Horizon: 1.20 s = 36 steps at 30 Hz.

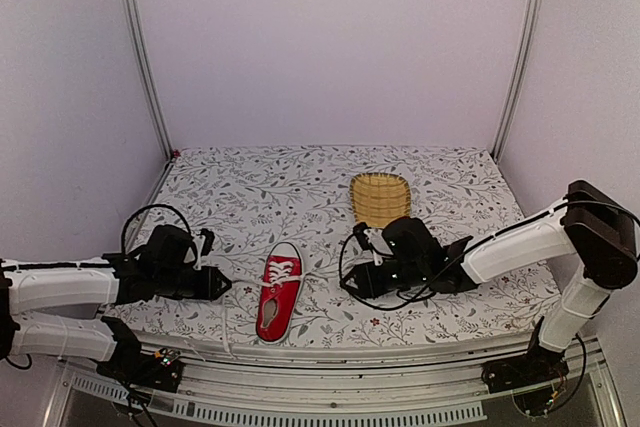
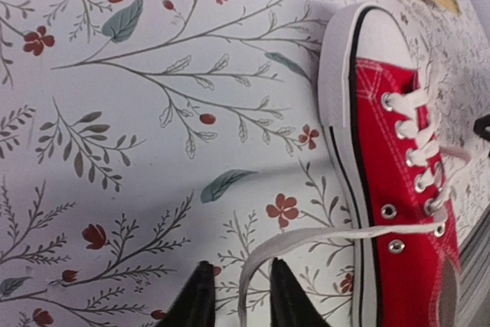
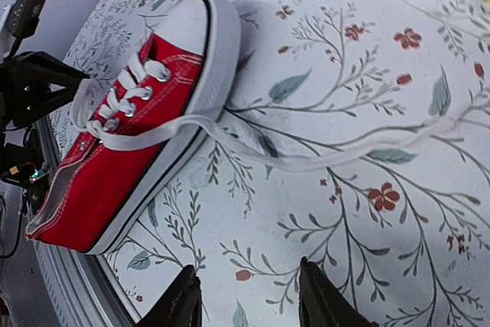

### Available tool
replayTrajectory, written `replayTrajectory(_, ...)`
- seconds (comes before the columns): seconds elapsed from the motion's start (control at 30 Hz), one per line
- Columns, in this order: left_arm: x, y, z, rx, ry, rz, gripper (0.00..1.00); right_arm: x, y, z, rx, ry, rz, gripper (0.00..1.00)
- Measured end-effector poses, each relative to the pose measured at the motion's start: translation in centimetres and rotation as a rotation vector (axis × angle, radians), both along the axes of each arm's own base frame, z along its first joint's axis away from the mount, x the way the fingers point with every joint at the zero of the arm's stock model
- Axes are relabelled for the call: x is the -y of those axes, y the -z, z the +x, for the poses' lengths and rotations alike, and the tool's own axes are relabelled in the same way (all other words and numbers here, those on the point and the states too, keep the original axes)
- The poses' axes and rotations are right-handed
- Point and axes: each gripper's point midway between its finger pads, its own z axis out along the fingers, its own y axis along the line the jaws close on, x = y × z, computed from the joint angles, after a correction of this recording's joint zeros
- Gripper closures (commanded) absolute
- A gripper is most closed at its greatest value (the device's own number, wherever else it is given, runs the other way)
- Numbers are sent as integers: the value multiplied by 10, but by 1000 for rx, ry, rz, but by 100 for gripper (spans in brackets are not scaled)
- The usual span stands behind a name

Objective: Tie the shoes

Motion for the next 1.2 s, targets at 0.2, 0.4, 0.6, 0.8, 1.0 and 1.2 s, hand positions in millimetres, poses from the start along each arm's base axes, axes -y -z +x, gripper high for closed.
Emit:
replayTrajectory(0.2, 6, -23, 12, 63, 39, 13, 40, -20, -23, 10, 151, -128, 1, 46)
replayTrajectory(0.4, 26, -36, 11, 107, 159, -42, 39, -37, -20, 24, 264, -229, -55, 39)
replayTrajectory(0.6, 40, -21, 6, 64, 236, -57, 39, -46, -3, 29, 352, -346, -132, 37)
replayTrajectory(0.8, 65, -27, 4, 82, 291, -199, 35, -55, 15, 34, 399, -428, -189, 43)
replayTrajectory(1.0, 87, -17, 2, 30, 325, -291, 34, -55, 24, 35, 410, -447, -213, 72)
replayTrajectory(1.2, 107, 7, -7, -60, 368, -322, 35, -54, 24, 39, 428, -425, -209, 75)
